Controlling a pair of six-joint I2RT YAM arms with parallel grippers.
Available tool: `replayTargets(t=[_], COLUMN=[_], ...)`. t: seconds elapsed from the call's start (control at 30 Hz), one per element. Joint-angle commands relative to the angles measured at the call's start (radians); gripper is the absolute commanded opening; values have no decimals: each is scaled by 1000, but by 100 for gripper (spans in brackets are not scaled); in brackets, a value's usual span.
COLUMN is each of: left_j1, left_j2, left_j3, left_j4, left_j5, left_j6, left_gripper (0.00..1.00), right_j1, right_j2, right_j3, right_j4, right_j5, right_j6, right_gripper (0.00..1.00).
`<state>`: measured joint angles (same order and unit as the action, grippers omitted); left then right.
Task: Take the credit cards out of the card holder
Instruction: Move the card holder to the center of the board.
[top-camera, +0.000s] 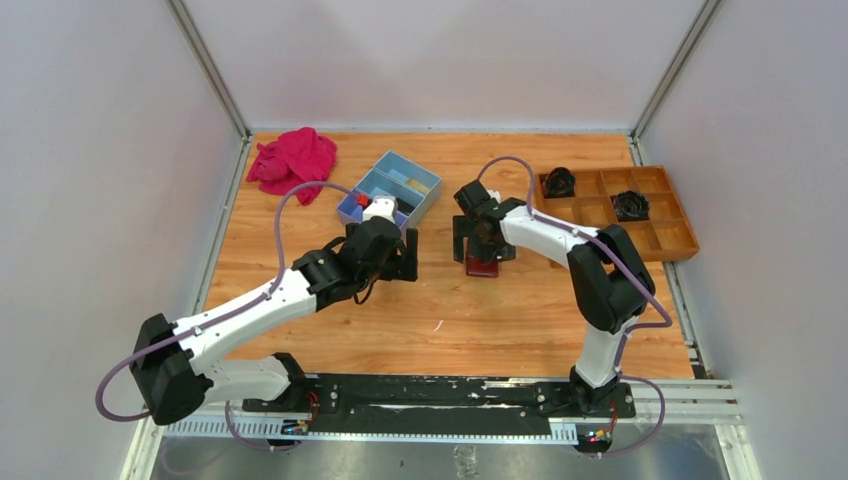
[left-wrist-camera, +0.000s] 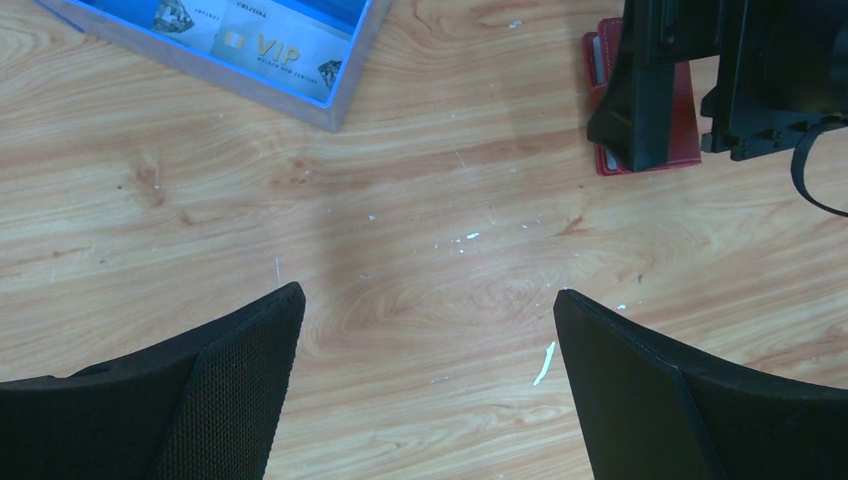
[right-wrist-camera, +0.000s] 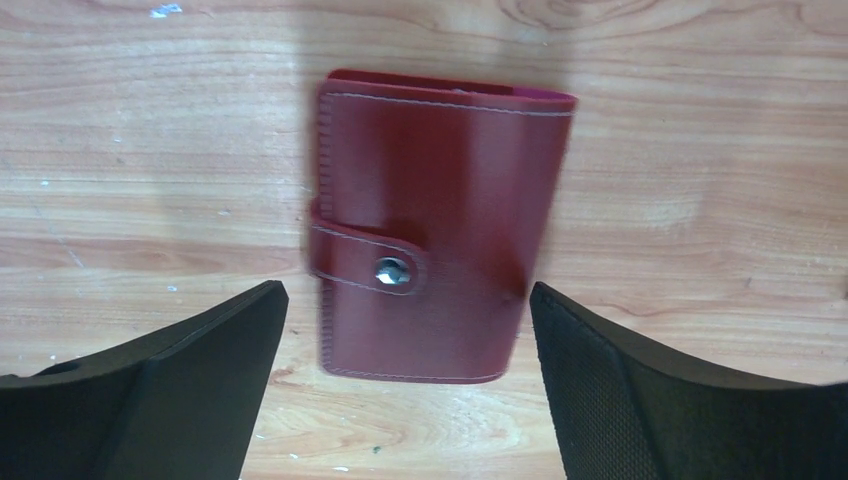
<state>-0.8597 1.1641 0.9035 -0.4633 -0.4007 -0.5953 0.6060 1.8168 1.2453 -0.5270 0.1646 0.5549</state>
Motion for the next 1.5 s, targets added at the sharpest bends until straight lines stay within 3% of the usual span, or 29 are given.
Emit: replayTargets(t=[0.0, 0.23, 0.53, 0.83, 0.97, 1.13, 1.27, 1.47], left_j1=[-1, -1, -1, -1, -1, -1, -1, -77], left_j2=[30, 46, 56, 59, 106, 218, 253, 407], left_j3=[20, 35, 53, 16, 41, 158, 206, 337], left_j4=[3, -8, -29, 43, 4, -119, -126, -125], left_j5=[12, 20, 47, 64, 27, 58, 86, 76], left_j6=[-5, -1, 24, 33, -20, 68, 133, 55], left_gripper=[100, 100, 100, 100, 100, 100, 100, 90], right_j1=[-7, -9, -11, 43, 90, 107, 94, -92], right_j2=[-36, 1, 32, -108, -179, -237, -374, -542], right_j3=[-41, -29, -48, -174, -228, -213, -201, -324], right_j4=[-21, -21, 27, 21, 10, -56, -124, -116], right_j5=[66, 76, -29, -94, -105, -100, 19, 16], right_j6=[-12, -14, -13, 21, 66, 86, 39, -21], right_gripper=[98, 99, 76, 70, 77, 99, 100, 97])
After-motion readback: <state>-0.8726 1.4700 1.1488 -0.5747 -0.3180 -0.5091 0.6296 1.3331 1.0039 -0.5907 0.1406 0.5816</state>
